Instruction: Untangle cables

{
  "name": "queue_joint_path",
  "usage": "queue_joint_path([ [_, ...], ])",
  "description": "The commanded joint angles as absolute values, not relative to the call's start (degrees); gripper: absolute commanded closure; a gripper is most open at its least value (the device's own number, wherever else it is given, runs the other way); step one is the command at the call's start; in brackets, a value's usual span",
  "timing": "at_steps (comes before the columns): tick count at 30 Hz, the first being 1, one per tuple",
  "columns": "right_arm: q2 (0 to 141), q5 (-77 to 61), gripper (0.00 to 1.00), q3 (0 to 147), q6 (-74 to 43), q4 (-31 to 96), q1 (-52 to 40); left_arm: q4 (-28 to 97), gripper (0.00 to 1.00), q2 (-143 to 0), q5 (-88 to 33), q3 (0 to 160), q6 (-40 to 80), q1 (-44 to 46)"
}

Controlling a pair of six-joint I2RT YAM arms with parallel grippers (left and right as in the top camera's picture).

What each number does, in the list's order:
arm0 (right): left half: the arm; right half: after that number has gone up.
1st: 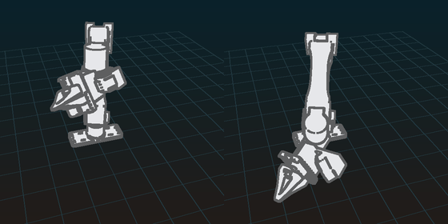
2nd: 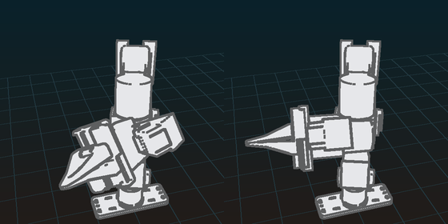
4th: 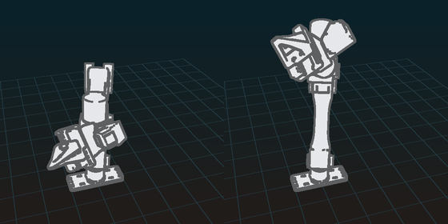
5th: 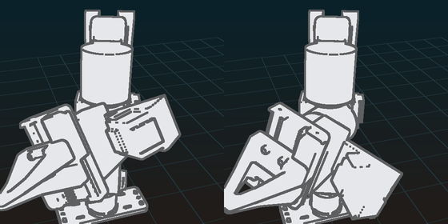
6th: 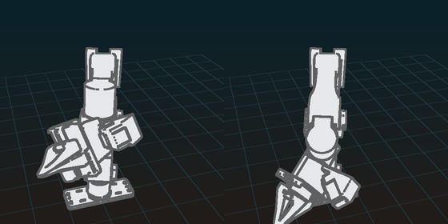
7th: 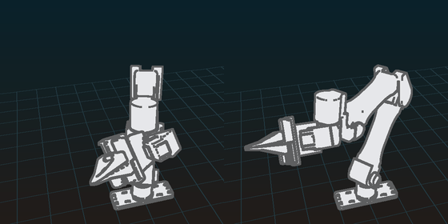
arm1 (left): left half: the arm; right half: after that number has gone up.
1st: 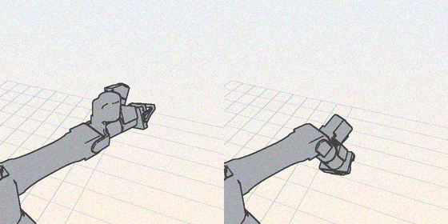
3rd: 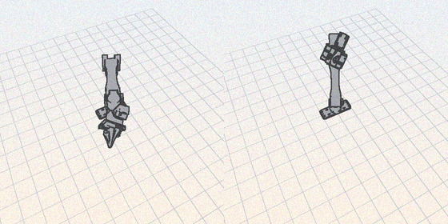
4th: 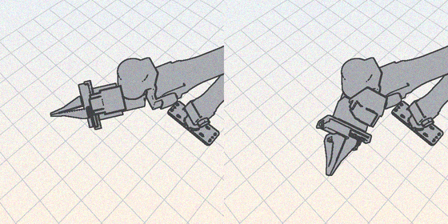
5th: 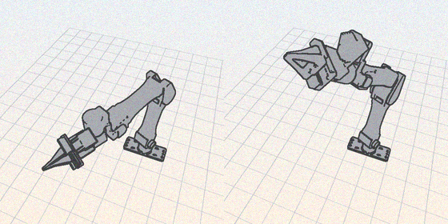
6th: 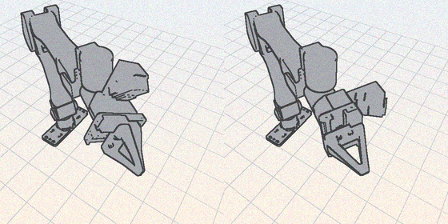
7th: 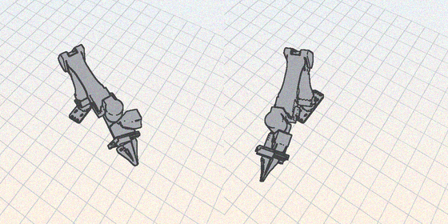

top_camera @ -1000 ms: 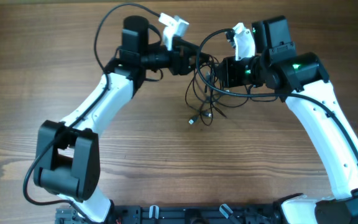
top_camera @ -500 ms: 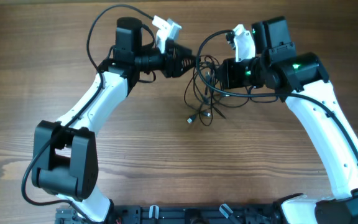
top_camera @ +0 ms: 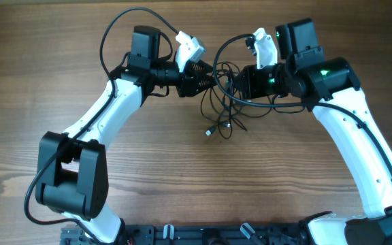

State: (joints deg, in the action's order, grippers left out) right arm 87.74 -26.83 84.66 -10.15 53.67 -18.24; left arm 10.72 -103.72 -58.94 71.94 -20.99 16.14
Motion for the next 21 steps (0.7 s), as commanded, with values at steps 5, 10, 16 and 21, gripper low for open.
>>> queue_joint_path([
  [5,86.7,-31.4,0.95,85.1,-8.5,54.1,-18.4,7.5,0.76,-104.3,-60.4,72.1,-25.6,16.4],
  [10,85.6,-31.4,0.96,85.1,-8.5,54.1,-18.4,7.1,0.95,-104.3,-60.4,72.1,-25.7,16.4],
  [16,85.5,-27.2,0.96,85.1,-10.0,54.7,-18.4,5.9,0.96,-104.2,-57.6,72.1,-23.4,15.4],
  [21,85.5,-16.1,0.64,85.1,-14.0,56.5,-18.4,5.4,0.95,-104.0,-57.6,72.1,-17.7,12.2],
])
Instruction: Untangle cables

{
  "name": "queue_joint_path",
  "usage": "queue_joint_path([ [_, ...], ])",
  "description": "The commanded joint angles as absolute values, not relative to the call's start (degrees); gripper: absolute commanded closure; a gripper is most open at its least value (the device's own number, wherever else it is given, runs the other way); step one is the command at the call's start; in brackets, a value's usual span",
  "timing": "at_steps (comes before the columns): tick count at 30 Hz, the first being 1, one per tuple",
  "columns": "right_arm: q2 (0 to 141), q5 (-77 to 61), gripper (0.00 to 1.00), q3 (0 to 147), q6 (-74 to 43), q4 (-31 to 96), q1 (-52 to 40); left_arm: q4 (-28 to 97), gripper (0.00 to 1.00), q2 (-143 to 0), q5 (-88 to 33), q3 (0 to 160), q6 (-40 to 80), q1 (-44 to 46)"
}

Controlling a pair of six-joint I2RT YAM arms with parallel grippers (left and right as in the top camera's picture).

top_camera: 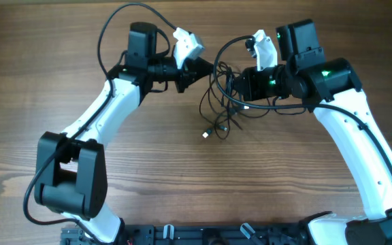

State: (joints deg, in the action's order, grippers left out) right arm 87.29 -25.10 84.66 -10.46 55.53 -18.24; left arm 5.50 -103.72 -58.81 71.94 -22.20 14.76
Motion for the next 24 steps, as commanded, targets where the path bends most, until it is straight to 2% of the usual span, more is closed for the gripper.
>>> queue_joint_path([
  [1,85.5,-13.6,0.28,85.1,-14.9,56.9,-18.4,5.6,0.94,-103.9,-57.6,72.1,-17.2,11.7],
  [2,85.5,-10.6,0.04,85.1,-15.8,57.4,-18.4,6.3,0.94,-103.7,-57.6,72.1,-17.1,11.2],
  [3,85.5,-8.9,0.0,85.1,-16.7,57.6,-18.4,7.1,0.94,-103.4,-57.6,72.1,-17.1,10.6],
  [8,85.9,-10.1,0.0,85.1,-17.6,57.6,-18.4,10.2,0.94,-101.1,-61.7,72.1,-17.0,9.4],
  [12,86.1,-18.2,0.0,85.0,-10.9,57.4,-18.4,11.0,0.94,-98.3,-61.7,72.1,-17.0,9.4],
  [24,100.2,-12.2,0.01,84.8,-11.2,51.5,-18.4,11.4,0.92,-89.7,-58.8,72.1,-13.5,8.3],
])
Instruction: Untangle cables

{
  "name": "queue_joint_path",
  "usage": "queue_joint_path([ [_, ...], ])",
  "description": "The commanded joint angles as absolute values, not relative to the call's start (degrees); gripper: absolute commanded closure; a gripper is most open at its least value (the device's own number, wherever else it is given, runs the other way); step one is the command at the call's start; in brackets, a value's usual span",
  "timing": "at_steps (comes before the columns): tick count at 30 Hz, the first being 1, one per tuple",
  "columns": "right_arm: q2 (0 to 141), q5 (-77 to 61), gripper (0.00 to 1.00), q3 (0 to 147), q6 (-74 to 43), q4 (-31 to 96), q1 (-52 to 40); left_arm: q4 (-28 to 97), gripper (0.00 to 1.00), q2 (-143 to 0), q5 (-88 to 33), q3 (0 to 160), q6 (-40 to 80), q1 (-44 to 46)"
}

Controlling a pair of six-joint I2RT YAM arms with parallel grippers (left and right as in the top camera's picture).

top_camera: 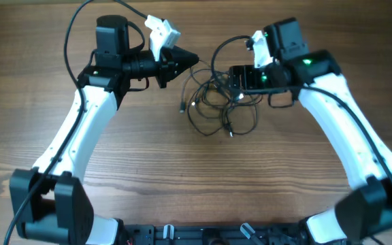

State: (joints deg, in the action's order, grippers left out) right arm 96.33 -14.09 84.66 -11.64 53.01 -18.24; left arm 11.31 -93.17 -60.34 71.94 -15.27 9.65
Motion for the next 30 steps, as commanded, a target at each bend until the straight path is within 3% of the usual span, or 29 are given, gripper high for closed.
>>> queue_joint_path([
  [1,101.7,-10.0,0.0,84.8,-12.8,50.9,-18.4,11.4,0.92,-89.1,-58.2,72.1,-12.6,7.6],
  [8,110.8,-2.5,0.0,84.8,-13.5,45.8,-18.3,16.4,0.83,-88.3,-58.0,72.1,-9.8,3.8],
  [19,118.8,-2.2,0.01,84.8,-12.8,37.3,-11.1,26.3,0.82,-88.3,-58.0,72.1,-9.8,3.2],
  [20,118.9,-3.6,0.1,84.8,-11.6,37.3,-10.0,26.6,0.82,-88.3,-58.0,72.1,-9.8,3.2],
  [21,118.9,-5.0,0.28,84.8,-10.7,37.3,-9.3,26.7,0.82,-88.3,-58.0,72.1,-9.8,3.2],
  [22,118.9,-6.3,0.37,84.8,-10.4,37.4,-8.8,26.7,0.82,-88.3,-58.0,72.1,-9.8,3.2],
  [24,118.9,-8.6,0.82,84.8,-10.5,38.3,-8.0,26.6,0.82,-88.3,-58.0,72.1,-9.8,3.3],
  [25,118.9,-9.2,0.96,84.8,-10.5,38.8,-8.0,26.7,0.82,-88.3,-58.0,72.1,-9.8,3.3],
  [27,118.9,-10.0,0.96,84.8,-10.4,40.0,-8.3,26.7,0.82,-88.3,-58.0,72.1,-9.8,3.3],
  [29,118.9,-10.0,0.72,84.8,-10.4,41.0,-8.6,26.7,0.83,-88.3,-58.0,72.1,-9.8,3.3],
  [30,118.9,-10.0,0.65,84.8,-10.5,41.2,-8.6,26.9,0.83,-88.3,-58.0,72.1,-9.8,3.3],
])
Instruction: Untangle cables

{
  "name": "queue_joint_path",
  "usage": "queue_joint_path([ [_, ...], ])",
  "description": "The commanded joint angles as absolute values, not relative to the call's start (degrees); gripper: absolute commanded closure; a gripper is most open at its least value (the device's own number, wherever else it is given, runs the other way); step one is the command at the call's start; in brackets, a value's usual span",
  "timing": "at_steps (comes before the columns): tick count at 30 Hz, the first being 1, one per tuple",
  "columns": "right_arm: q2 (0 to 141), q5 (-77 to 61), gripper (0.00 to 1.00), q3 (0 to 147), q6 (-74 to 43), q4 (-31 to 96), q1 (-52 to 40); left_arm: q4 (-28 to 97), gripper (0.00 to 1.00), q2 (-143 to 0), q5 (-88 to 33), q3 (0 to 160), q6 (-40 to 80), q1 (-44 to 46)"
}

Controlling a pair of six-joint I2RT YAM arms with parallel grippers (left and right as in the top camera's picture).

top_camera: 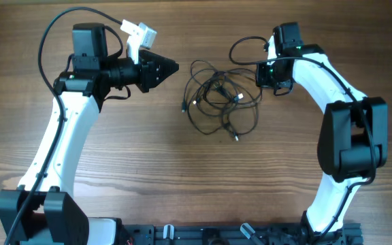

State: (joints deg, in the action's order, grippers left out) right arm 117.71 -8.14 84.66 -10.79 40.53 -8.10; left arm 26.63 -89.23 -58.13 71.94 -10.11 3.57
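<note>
A tangle of thin black cables [220, 102] lies in one loose heap on the wooden table, loops overlapping, with small plug ends at its left and lower edges. My left gripper [172, 67] hovers just left of the heap, pointing right; its fingers meet in a point with nothing between them. My right gripper [260, 73] sits at the heap's upper right edge, facing left. It is dark and foreshortened, so its jaws cannot be read, nor whether it touches a strand.
The wooden table [196, 177] stretches out in front of the heap. The left arm's own black lead [53, 27] arcs above its wrist. A similar loop [240, 46] curls beside the right wrist. A dark rail [203, 235] runs along the near edge.
Both arms have drawn back from the middle: the left gripper has moved a little left, the right wrist has shifted right and upward. The heap lies lower and flatter between them.
First both grippers were close together in the tangle at the table's far middle, the left one spread wide. Then the left gripper stood shut, left of the cables. Later both arms were further apart, and now the heap rests loose on the table between them.
</note>
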Motion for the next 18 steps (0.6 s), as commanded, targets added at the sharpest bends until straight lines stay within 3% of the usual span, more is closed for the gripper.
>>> queue_joint_path([
  [1,118.9,-10.1,0.57,84.8,-10.5,41.2,-8.6,27.1,0.83,-88.3,-58.0,72.1,-9.8,3.3],
  [2,118.9,-10.0,0.49,84.8,-10.5,41.2,-8.6,27.3,0.83,-88.3,-58.0,72.1,-9.8,3.3],
  [4,118.9,-11.2,0.44,84.8,-10.2,41.2,-8.5,27.7,0.83,-88.3,-58.0,72.1,-10.0,3.3],
  [18,118.9,-26.0,0.32,84.8,5.4,38.5,-8.6,27.5,0.83,-88.3,-58.0,72.1,-10.7,3.3],
])
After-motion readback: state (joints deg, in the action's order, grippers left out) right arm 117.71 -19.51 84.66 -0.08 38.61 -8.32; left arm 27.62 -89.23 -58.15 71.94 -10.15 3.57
